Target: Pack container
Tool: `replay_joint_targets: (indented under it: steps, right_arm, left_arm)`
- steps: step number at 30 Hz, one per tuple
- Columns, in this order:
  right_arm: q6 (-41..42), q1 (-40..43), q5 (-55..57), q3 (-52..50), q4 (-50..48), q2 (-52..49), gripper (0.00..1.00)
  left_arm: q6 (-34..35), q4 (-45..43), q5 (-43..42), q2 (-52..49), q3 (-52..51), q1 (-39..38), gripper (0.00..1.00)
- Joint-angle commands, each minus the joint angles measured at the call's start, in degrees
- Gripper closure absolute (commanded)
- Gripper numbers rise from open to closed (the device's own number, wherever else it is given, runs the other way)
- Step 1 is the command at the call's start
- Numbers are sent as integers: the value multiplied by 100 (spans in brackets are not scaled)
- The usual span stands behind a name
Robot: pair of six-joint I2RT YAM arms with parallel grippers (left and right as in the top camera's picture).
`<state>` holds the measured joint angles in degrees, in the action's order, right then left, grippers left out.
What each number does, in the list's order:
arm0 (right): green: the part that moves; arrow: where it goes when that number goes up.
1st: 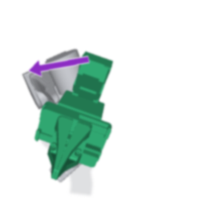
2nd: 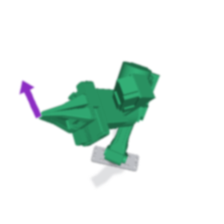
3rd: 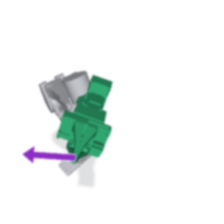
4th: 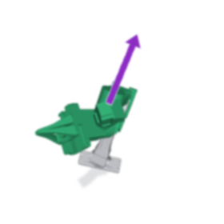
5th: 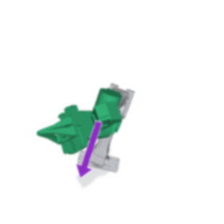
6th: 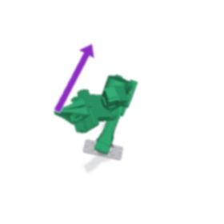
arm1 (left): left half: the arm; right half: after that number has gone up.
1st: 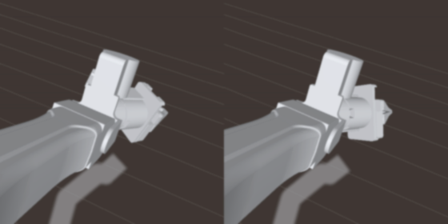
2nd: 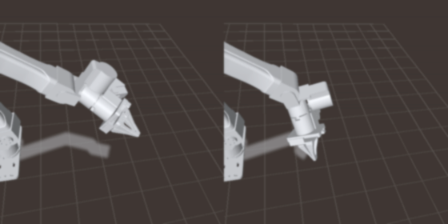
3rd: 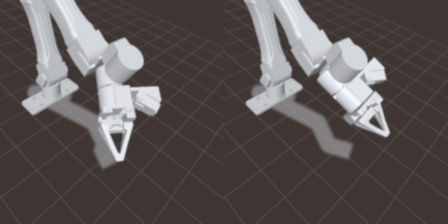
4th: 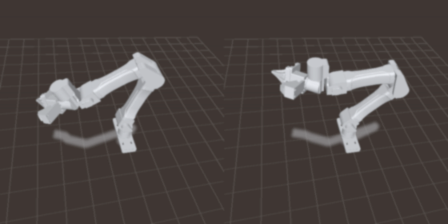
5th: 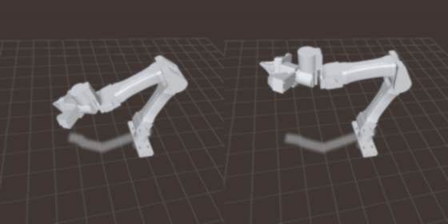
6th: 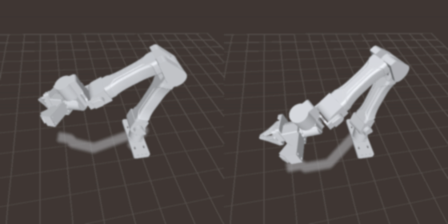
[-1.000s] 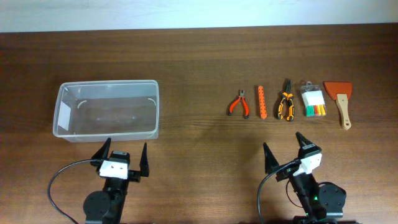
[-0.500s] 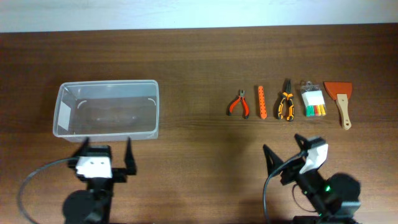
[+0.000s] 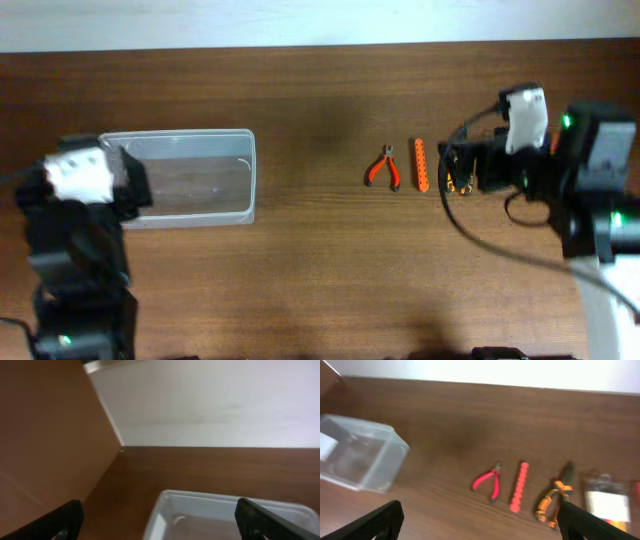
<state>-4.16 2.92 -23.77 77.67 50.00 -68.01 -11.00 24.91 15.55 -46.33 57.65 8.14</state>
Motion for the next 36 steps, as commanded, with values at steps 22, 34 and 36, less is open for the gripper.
replay_joint_targets:
  steps: [22,34,36]
  right_arm:
    - [1563,-3099,520,935,-706,-3268,1]
    - [2068,-4054,514,935,-1735,-3862,1]
    - [2124,-4076,509,935,-1899,-3978,0]
  left_arm:
    - [345,1757,-3134,-1528,636,1814,1]
    - [369,2190,-3366,-1786,632,1812,1]
    - [369,2312,-3401,-1786,632,1812,1]
